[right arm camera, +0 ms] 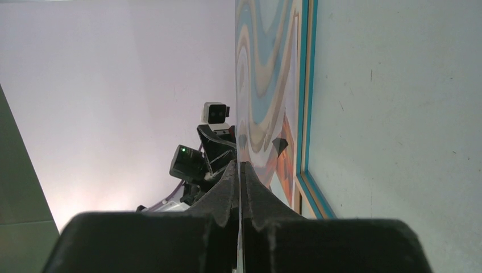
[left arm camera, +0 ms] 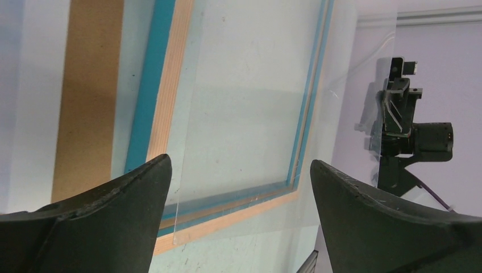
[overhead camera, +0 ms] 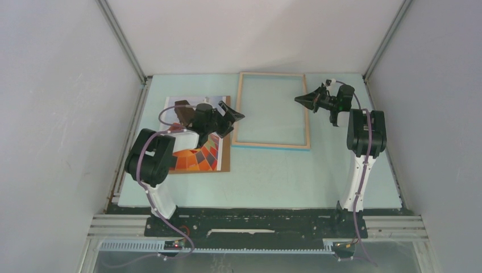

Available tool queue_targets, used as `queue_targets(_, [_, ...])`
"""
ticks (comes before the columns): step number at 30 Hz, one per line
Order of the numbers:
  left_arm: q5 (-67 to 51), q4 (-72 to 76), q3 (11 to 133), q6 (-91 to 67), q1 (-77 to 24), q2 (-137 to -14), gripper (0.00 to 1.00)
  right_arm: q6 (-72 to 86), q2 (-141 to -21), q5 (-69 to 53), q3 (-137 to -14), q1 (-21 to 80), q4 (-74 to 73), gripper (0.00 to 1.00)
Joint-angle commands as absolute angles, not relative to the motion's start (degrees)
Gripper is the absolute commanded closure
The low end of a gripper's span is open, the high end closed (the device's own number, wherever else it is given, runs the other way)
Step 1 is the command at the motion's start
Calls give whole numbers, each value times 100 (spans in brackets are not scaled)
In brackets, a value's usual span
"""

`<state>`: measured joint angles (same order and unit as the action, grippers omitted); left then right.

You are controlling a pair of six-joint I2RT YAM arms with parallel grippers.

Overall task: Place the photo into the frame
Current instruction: Place the photo frame item in the photo frame.

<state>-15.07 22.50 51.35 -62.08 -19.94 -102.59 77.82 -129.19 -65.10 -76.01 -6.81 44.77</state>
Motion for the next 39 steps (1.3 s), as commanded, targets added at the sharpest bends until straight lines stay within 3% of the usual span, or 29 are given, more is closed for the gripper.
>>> queue_targets(1, [-1906,2692,5493,-6318,-2057,-10423,2,7891,-12937,-6652,-7572,-647,4777,100])
queue_targets(9, [-2003,2903,5331,-6414,-2024,-10308,9,7385,-12836,-6596,-7568,-641,4229,100])
queue_targets(21, [-2045,3111,5230,-6600,-1942,-10444,41,5096,-12452,-6086,-8014,-600,1399,100])
queue_targets(39, [-2075,3121,5230,-6599,-1988,-10675,50,4300,-12534,-5926,-8379,-571,545,100])
